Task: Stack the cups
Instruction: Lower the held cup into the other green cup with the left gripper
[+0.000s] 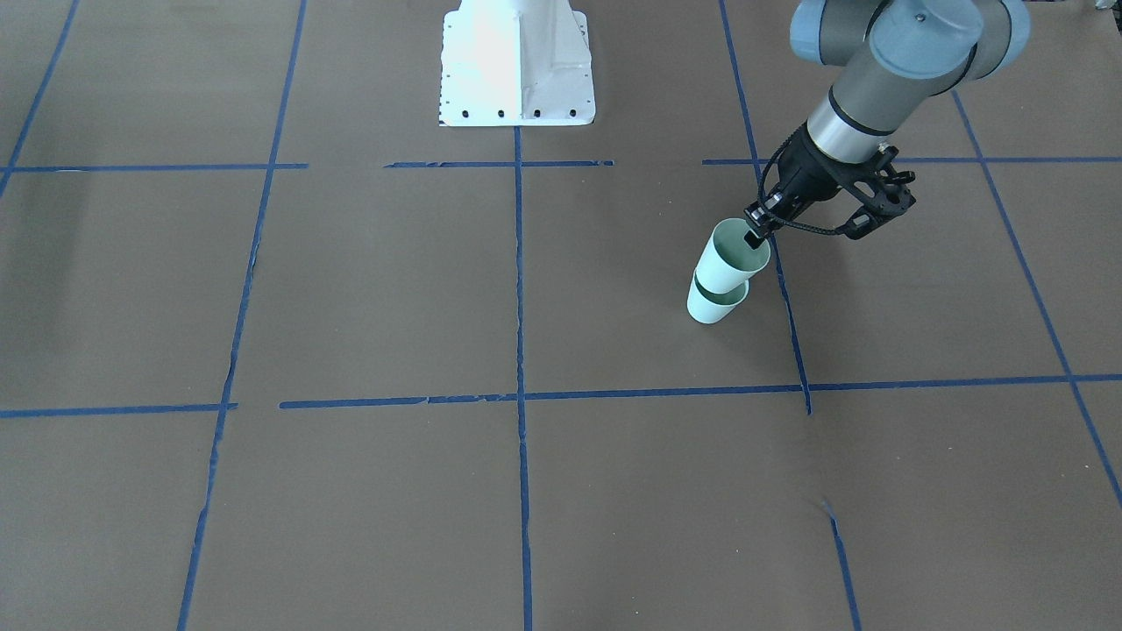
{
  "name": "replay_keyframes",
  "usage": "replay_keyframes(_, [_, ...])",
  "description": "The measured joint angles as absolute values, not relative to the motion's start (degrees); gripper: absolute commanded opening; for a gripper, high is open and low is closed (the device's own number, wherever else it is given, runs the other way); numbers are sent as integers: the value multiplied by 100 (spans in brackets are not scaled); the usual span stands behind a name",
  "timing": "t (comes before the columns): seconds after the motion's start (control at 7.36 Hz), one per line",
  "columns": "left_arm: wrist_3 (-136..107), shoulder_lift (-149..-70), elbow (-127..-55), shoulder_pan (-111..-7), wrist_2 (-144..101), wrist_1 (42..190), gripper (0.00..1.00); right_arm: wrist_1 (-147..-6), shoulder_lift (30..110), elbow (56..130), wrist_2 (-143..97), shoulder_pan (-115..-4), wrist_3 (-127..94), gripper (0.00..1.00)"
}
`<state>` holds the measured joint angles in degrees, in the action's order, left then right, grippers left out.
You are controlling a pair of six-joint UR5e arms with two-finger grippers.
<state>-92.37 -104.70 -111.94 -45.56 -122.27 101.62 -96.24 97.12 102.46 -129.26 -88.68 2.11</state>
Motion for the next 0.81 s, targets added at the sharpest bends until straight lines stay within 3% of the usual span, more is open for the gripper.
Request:
replay_keyframes(0.41, [-9220,-10476,-11218,-4552,-12207,9981,0,-9624,9712,10248,-12929,-8866,211,100])
replay_keyframes(0.68, [-9220,-10488,-11223,-4552,-12181,9969,86,-9624,9712,10248,-12929,-8868,211,100])
replay_keyframes(0.81, [-9216,-10494,-11217,-4552,-12170,9967,100,-9624,9712,10248,-12929,-8868,211,100])
